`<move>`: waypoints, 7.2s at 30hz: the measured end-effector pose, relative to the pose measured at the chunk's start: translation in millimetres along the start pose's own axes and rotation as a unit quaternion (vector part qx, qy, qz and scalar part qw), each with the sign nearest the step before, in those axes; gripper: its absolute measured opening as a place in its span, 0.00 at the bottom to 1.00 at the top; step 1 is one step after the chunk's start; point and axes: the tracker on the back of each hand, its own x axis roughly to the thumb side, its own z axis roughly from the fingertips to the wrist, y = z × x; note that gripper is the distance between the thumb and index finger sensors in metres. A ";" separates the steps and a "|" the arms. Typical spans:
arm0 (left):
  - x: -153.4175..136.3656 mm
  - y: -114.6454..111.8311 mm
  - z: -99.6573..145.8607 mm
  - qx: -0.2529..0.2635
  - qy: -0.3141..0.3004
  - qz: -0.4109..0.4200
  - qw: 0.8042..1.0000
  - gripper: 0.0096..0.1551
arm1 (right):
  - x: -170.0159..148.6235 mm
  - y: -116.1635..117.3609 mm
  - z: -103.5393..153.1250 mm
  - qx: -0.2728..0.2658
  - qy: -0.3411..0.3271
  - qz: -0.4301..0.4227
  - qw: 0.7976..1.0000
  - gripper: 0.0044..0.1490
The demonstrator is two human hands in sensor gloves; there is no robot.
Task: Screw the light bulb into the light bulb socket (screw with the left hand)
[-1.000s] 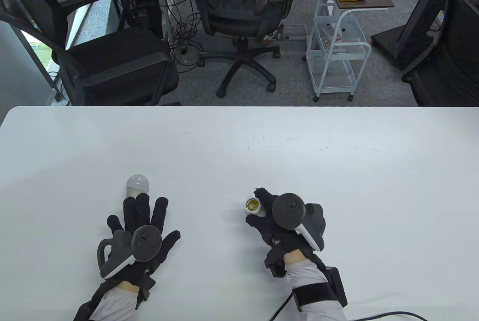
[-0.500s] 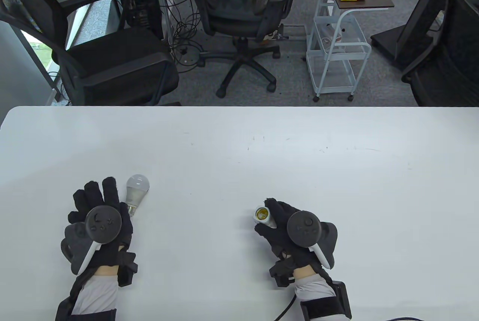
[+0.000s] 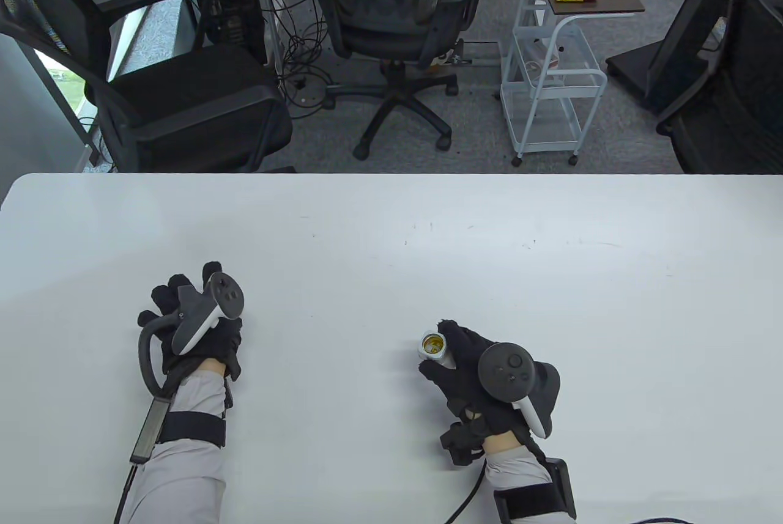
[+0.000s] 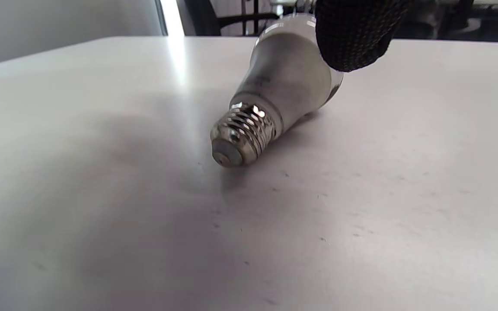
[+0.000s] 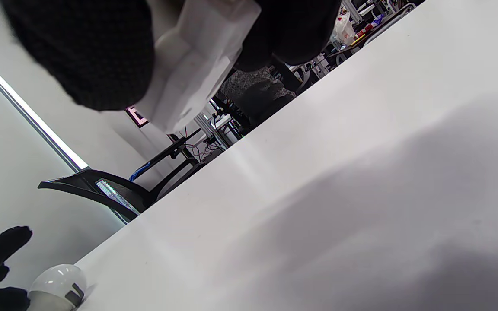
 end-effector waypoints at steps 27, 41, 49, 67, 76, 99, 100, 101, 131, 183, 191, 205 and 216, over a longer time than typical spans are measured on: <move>22.1 17.0 87.1 0.088 -0.327 0.310 0.888 0.53 | 17.0 26.4 5.9 0.051 -0.047 0.000 0.998 0.43; 43.4 -29.0 125.3 0.010 -0.458 0.522 0.719 0.51 | 38.3 50.0 15.2 0.132 -0.105 -0.012 0.986 0.46; 52.7 -45.3 122.6 -0.061 -0.474 0.551 0.684 0.51 | 39.8 58.3 16.6 0.206 -0.109 -0.059 0.971 0.43; 70.0 -61.8 123.7 -0.124 -0.507 0.554 0.649 0.49 | 37.7 55.3 16.5 0.214 -0.114 -0.186 0.952 0.40; 64.0 -65.0 116.8 -0.154 -0.516 0.601 0.590 0.54 | 39.9 53.7 18.5 0.191 -0.122 -0.173 0.958 0.40; 48.1 -58.3 110.8 -0.115 -0.481 0.580 0.647 0.45 | 34.7 60.0 14.5 0.242 -0.101 -0.086 0.961 0.40; 48.8 -58.7 110.8 -0.123 -0.484 0.582 0.642 0.45 | 34.4 59.8 14.5 0.242 -0.100 -0.086 0.961 0.40; 49.4 -59.4 110.4 -0.133 -0.488 0.576 0.642 0.43 | 33.8 59.5 14.3 0.240 -0.099 -0.087 0.962 0.40; 52.9 -63.6 107.5 -0.175 -0.486 0.589 0.622 0.50 | 25.6 59.6 10.8 0.262 -0.094 -0.130 0.952 0.40; 54.8 -66.8 103.9 -0.229 -0.502 0.627 0.550 0.44 | 20.1 60.3 7.7 0.291 -0.095 -0.191 0.933 0.40; 53.0 -66.1 108.9 -0.160 -0.441 0.561 0.682 0.46 | 21.1 59.2 9.2 0.270 -0.085 -0.150 0.947 0.40; 54.1 -66.6 108.0 -0.202 -0.473 0.589 0.623 0.50 | 21.0 59.2 8.8 0.273 -0.090 -0.155 0.945 0.40; 56.7 -69.2 106.5 -0.198 -0.485 0.613 0.591 0.44 | 21.3 58.6 8.2 0.278 -0.095 -0.159 0.943 0.40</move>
